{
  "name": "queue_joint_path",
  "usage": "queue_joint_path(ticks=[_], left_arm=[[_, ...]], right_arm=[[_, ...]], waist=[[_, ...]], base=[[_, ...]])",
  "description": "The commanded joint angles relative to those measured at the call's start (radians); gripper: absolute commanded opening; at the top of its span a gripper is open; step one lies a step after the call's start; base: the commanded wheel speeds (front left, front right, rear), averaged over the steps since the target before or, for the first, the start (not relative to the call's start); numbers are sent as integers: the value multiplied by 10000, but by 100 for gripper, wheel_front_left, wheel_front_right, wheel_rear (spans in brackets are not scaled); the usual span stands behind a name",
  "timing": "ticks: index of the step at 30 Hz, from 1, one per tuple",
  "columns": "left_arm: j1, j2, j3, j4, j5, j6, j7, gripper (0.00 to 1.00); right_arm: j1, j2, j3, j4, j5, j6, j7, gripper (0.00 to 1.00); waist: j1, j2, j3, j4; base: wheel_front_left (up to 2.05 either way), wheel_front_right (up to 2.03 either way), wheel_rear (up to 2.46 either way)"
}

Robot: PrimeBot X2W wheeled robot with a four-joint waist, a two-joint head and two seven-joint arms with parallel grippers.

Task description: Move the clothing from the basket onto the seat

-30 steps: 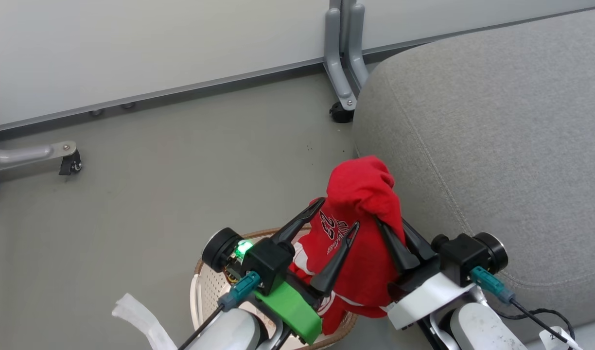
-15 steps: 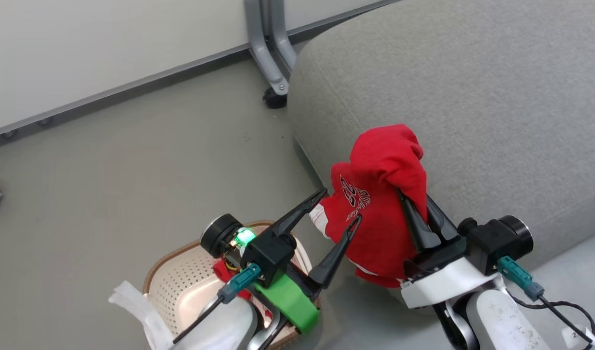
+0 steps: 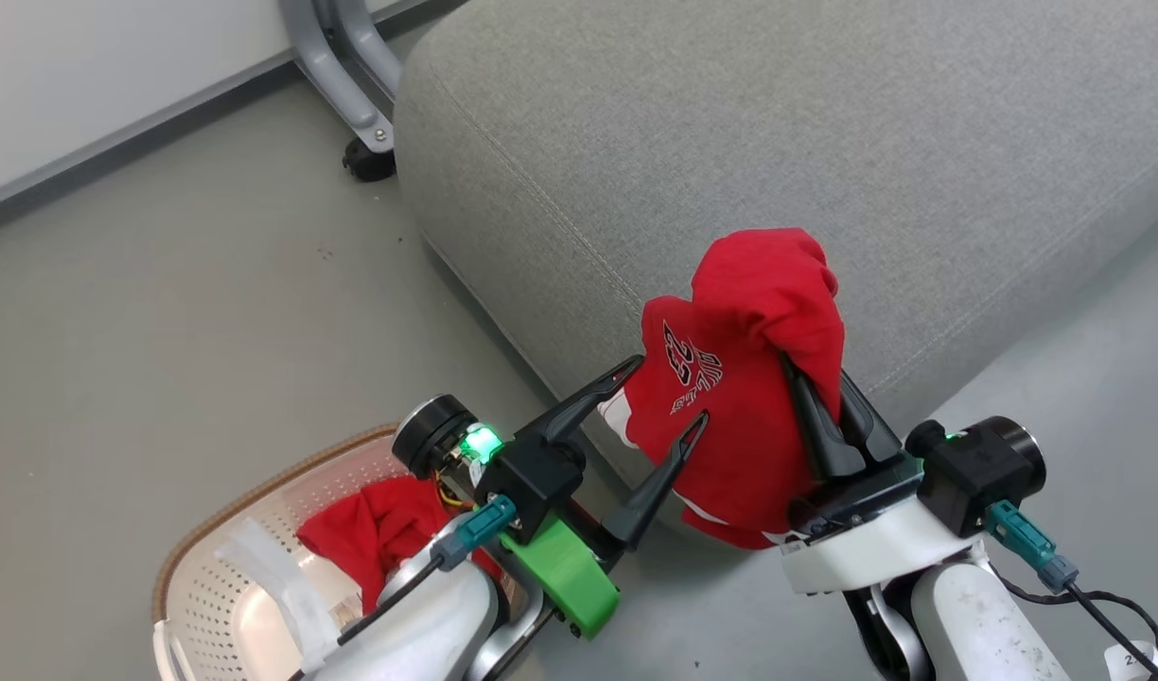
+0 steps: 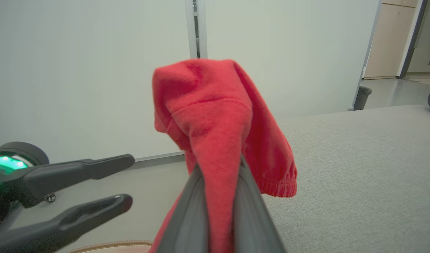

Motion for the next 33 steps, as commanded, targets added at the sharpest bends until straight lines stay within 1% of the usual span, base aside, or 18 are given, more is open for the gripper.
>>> queue_joint_path(ticks=[1,4,8,11,16,22,26,28,31,33], left_arm=[[-218,155,-67,25,14,-25,47,100],[-397,212,-159,-24,35,-30,126,100],[-792,298,-353,-144,149,-36,261,100],[-1218,400,-508,-235,195,-38,386,100],[-1984,576,-853,-403,324,-45,517,100],[-2947,727,-1242,-516,277,-40,457,100],[-3392,737,-1283,-520,242,-41,352,100],[-3562,749,-1278,-521,207,-41,345,100],[-3783,769,-1273,-487,212,-41,312,100],[-3929,759,-1298,-439,253,-41,251,100]], right_arm=[[-8,77,-88,-112,8,-17,-31,0],[-249,94,-266,-200,105,-17,-31,0],[-909,116,-715,-369,192,-17,-31,0],[-1711,122,-1253,-584,287,-17,-31,0],[-3415,96,-2296,-641,15,-17,-31,0],[-5545,-908,-3672,-297,-99,-17,-31,0],[-6619,-1606,-4373,115,-192,-17,-31,0],[-7079,-1853,-4634,382,-175,-17,-31,0],[-7498,-2049,-5019,854,-119,-17,-31,0],[-7469,-1931,-5215,1194,-220,-17,-30,0]], waist=[[0,0,648,-435],[0,0,1037,-355],[0,0,1794,-30],[0,0,2509,328],[0,0,3705,921],[0,0,4947,1671],[0,0,5532,1975],[0,0,5776,2064],[0,0,6092,2150],[0,0,6238,2202]], base=[[0,0,0],[0,0,0],[0,0,0],[0,0,0],[0,0,0],[0,0,0],[0,0,0],[0,0,0],[0,0,0],[0,0,0]])
